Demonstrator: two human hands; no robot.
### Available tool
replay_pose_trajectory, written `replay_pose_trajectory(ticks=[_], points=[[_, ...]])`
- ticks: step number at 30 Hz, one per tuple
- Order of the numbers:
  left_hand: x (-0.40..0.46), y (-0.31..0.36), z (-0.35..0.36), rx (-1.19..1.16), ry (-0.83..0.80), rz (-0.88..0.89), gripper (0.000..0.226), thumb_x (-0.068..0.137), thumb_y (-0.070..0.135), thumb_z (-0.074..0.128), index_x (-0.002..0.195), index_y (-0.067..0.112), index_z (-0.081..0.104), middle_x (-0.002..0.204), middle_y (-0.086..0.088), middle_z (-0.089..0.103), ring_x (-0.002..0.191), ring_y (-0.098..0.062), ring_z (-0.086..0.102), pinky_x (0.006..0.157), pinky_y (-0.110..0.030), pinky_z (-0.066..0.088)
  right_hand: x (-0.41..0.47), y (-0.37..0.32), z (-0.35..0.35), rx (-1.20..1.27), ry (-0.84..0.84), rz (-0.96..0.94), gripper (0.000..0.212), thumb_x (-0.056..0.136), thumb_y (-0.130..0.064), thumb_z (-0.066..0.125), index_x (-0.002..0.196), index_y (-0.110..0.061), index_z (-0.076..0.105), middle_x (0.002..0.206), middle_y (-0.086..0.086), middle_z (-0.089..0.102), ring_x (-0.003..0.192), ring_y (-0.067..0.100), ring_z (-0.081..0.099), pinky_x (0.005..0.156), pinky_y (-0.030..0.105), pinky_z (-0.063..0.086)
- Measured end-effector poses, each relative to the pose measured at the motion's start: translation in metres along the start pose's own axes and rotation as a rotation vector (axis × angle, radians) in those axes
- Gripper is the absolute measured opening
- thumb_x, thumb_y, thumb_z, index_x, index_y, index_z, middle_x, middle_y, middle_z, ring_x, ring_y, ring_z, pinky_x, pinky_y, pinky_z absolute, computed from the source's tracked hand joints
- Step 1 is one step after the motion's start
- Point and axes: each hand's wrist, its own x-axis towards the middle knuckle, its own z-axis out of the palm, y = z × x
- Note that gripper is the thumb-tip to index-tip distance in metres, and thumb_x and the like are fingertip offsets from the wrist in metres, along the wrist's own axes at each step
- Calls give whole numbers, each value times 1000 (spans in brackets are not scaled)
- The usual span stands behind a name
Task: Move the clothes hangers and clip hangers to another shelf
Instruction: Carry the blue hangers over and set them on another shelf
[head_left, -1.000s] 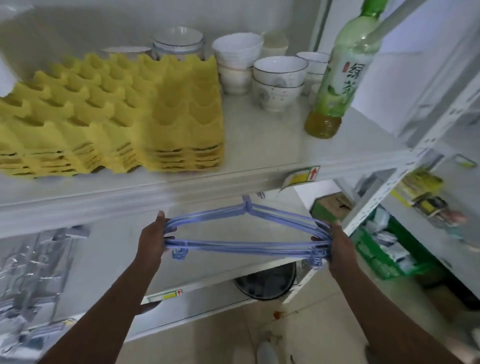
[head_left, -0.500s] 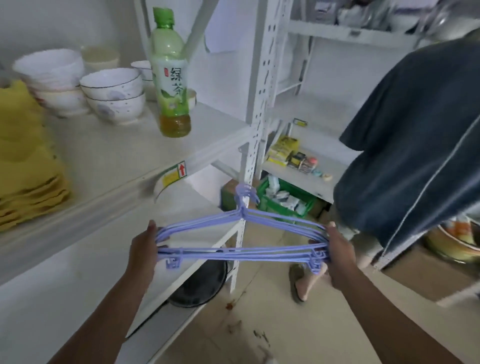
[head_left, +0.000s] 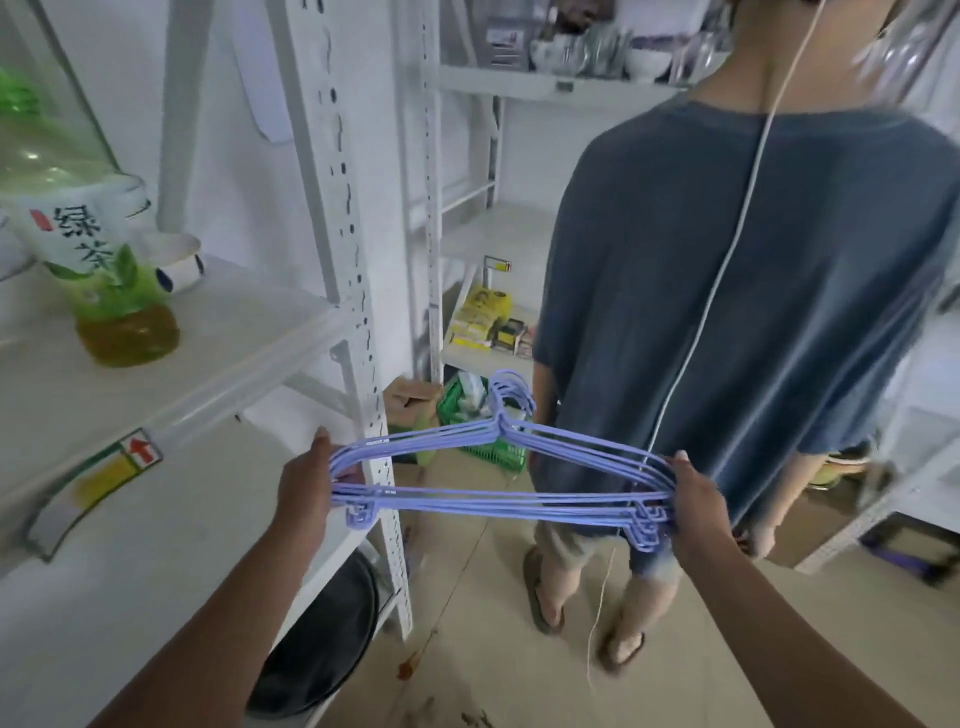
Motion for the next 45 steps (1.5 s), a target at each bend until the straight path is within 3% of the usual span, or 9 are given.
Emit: replay_pose_trajectory(ticks=[3,8,19,24,28,33,38,43,45], points=[[10,1,0,-12,7,-10,51,98,51,40,93,10,70,100,-20,70,80,-32,65,76,-38,48,5,-1,8,38,-25,3,37,93,-51,51,91,-22,74,82,9,74,71,28,68,70,39,54],[25,2,-1,-8,44,-36,52,98,52,40,101,10,69,106,-19,70,85,-33,61,78,-41,48,15,2,25,62,-45,10,32,95,-43,53,91,-20,74,69,3,71,57,21,64,55,30,49],[39,7,20,-113,52,-46,44,99,47,42,101,11,67,103,-17,67,84,-33,62,91,-47,48,48,-31,44,51,-85,21,25,100,-39,47,104,-24,66,84,2,68,69,21,64,58,32,48],[49,11,24,-159,70,-48,45,100,46,42,106,9,65,104,-17,65,72,-28,60,85,-43,46,60,-35,57,18,-110,57,38,96,-52,45,114,-26,67,102,0,69,89,24,66,68,38,54],[49,14,27,-191,95,-56,48,100,46,42,113,6,64,108,-17,65,87,-35,62,87,-44,47,99,-22,67,7,-102,30,72,71,-72,47,119,-21,68,116,8,71,97,27,68,90,51,55],[43,16,39,-205,128,-58,45,98,48,45,91,10,68,102,-20,69,75,-32,63,82,-43,48,88,-59,76,40,-64,41,30,102,-29,41,103,-12,65,95,11,66,63,21,58,52,28,42],[43,19,60,-186,141,-29,50,93,54,49,99,9,68,97,-21,70,76,-35,65,76,-45,52,120,-51,71,89,47,15,32,84,-44,55,83,-15,70,91,17,72,63,31,63,53,30,44],[57,10,85,-126,127,-40,58,83,61,51,102,10,70,103,-22,71,93,-41,67,91,-56,53,114,-83,62,54,81,10,16,96,-25,53,92,-14,63,93,8,58,73,26,53,52,31,43],[61,16,99,-149,110,-60,52,80,57,53,92,9,70,98,-22,71,88,-38,68,86,-51,53,126,-86,60,84,56,44,23,96,-26,51,108,-14,67,102,9,56,69,27,53,37,25,45]])
